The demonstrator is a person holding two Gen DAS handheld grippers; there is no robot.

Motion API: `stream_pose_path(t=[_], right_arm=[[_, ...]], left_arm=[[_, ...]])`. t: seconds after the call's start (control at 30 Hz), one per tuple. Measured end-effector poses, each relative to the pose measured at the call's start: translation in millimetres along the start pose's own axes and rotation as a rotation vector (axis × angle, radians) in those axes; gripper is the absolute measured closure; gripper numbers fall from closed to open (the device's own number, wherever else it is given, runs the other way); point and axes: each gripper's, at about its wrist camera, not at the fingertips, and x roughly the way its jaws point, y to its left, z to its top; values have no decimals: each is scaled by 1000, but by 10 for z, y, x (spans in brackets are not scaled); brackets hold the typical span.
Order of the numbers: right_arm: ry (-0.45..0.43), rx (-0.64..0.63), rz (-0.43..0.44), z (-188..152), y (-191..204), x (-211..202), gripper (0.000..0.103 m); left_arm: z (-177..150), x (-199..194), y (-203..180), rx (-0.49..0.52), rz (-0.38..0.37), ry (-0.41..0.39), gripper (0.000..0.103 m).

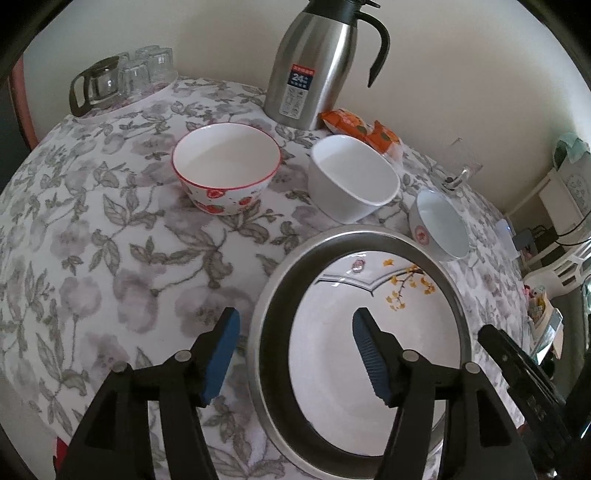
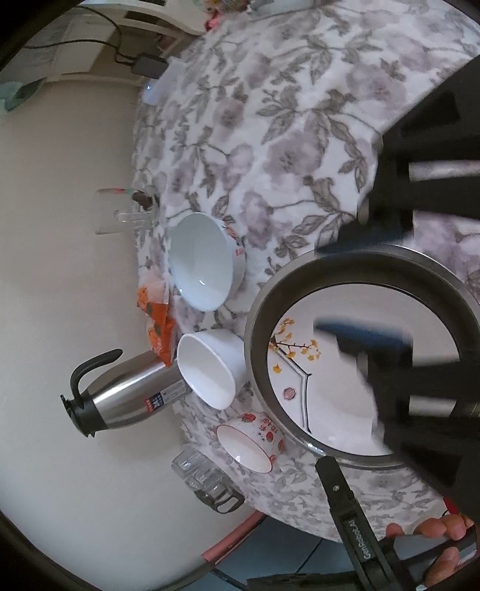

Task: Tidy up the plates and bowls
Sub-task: 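Move the right gripper up and over to the white square bowl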

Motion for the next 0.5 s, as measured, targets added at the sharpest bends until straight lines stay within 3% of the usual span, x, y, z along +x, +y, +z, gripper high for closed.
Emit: stream_pose_path(t=[0.07, 0.13, 0.27, 0.4, 0.5], right_arm=[[1, -17, -6, -2, 25, 0, 40], [3, -34, -28, -12, 50, 17, 29], [14, -52, -38, -41, 59, 57, 19], [7, -68, -57, -56, 74, 57, 0], [6, -76, -61, -62, 82, 60, 0]], left_arm=[[2, -3, 12, -1, 22, -6, 33], [-1, 8, 29, 0, 56, -8, 22], [-7, 33, 87, -13, 92, -10, 17], [-7, 43, 118, -19, 115, -19, 14], [0, 32, 127, -19, 116, -34, 14]])
